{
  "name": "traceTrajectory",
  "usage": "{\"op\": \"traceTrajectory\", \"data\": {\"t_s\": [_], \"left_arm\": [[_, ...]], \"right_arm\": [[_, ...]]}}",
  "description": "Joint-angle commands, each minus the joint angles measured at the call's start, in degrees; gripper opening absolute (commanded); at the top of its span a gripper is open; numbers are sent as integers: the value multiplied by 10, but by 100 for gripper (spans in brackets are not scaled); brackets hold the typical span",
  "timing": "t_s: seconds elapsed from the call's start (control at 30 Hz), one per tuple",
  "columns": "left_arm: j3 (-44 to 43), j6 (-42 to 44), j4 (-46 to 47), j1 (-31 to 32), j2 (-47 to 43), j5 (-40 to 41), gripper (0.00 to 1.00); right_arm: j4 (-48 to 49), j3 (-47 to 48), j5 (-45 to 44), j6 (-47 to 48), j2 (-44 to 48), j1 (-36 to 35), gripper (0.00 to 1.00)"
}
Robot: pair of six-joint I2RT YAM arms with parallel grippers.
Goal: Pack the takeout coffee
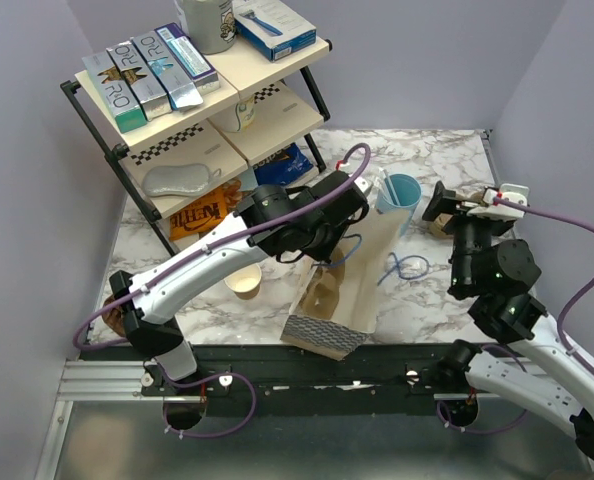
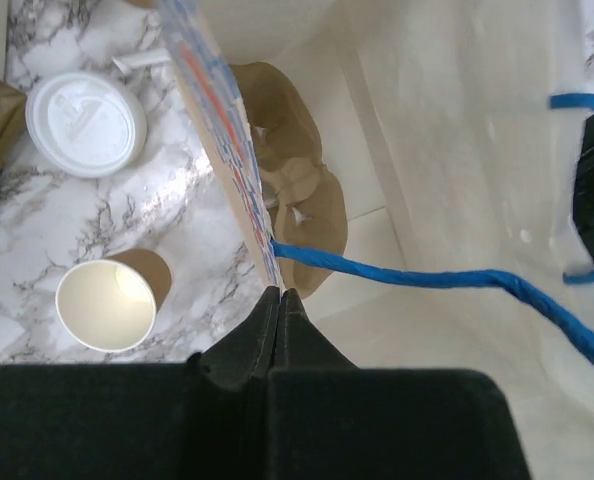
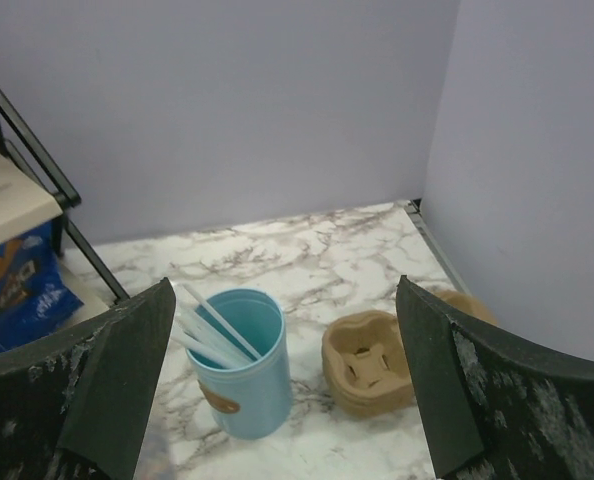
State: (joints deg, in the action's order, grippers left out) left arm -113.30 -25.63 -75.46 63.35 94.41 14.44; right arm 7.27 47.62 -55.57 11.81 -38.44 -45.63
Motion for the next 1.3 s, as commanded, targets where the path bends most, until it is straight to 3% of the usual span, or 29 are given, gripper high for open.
{"op": "traceTrajectory", "data": {"t_s": [0.0, 0.27, 0.4, 0.57, 0.7, 0.83, 1.1, 1.27], "left_arm": [[-49, 46, 22, 4, -19, -6, 0], [-26, 105, 58, 7, -49, -19, 0], [10, 133, 78, 25, -73, -6, 0], [11, 139, 88, 53, -72, 10, 0], [-24, 115, 64, 91, -41, 67, 0], [-123, 86, 7, 134, 31, 140, 0], [-198, 48, -52, 148, 85, 186, 0], [-191, 42, -51, 150, 77, 189, 0]], "right_arm": [[92, -11, 19, 14, 17, 4, 100], [120, -24, 16, 31, 38, 3, 100], [188, -56, 22, 71, 49, 4, 100], [195, -65, 49, 76, 50, 4, 100], [215, -74, 55, 89, 49, 4, 100], [231, -79, 66, 96, 56, 3, 100], [179, -53, 55, 89, 74, 4, 100], [85, -10, -29, 90, 61, 4, 100]]}}
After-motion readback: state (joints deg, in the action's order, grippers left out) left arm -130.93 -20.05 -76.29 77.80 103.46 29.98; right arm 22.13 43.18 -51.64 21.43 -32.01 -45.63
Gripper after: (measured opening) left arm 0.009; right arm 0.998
